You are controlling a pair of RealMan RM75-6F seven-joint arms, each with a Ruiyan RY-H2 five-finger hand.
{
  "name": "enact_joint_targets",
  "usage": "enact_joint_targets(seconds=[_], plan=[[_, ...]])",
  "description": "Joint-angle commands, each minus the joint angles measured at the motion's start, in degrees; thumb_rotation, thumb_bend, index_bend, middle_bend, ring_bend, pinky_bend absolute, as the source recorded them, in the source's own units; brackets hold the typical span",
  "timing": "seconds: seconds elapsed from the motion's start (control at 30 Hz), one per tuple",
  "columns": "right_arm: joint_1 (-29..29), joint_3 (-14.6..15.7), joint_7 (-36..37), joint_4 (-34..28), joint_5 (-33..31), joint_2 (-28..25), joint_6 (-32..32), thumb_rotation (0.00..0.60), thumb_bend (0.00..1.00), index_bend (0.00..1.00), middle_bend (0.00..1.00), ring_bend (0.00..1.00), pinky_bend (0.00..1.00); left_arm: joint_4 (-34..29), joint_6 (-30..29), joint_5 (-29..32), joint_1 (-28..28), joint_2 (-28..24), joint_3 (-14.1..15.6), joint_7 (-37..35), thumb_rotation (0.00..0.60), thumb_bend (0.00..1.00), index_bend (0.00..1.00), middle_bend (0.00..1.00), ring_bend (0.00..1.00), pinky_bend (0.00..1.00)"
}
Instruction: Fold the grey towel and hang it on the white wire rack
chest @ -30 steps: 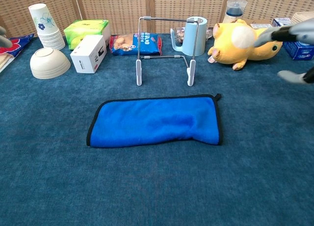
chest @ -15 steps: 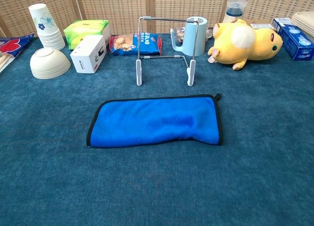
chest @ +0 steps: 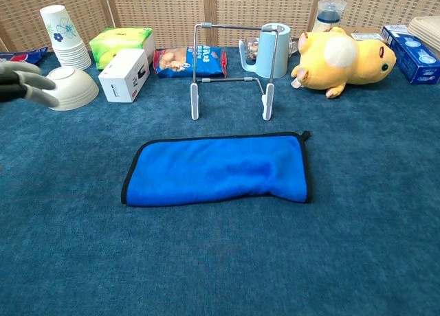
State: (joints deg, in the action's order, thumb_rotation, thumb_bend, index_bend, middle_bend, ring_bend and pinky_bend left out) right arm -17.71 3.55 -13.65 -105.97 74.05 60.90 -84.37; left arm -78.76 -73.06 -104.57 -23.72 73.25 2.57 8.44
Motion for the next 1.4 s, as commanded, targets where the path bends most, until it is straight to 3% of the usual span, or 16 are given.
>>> enact_joint_targets(seconds=[0.03,0.7,1.4], plan=[[0.59,-0.30,0.08,-0.01,0.25,-0.04,-0.07,0.427,0.48,0.01,0.00,0.00,0.00,3.74,1.96,-1.67,-2.95,3.19,-0.14,-2.80,0.600,0.21,0.21,0.14,0.05,0.10],[5.76,-3.13,1.81,-0.38,0.90,-1.59,-0.46,0.430,0.48,0.01,0.00,0.00,0.00,23.31,3.35,-2.60,-12.08,20.35,-0.94,-8.76,0.600,0.21,0.23,0.15,0.05,0.09],[9.02,-4.80,2.36,-1.46,1.49,-2.81,-1.07,0.430,0.48,0.01,0.00,0.00,0.00,33.08,2.52,-1.07,-15.02,27.82,0.85,-12.96,0.600,0.21,0.24,0.15,0.04,0.09]])
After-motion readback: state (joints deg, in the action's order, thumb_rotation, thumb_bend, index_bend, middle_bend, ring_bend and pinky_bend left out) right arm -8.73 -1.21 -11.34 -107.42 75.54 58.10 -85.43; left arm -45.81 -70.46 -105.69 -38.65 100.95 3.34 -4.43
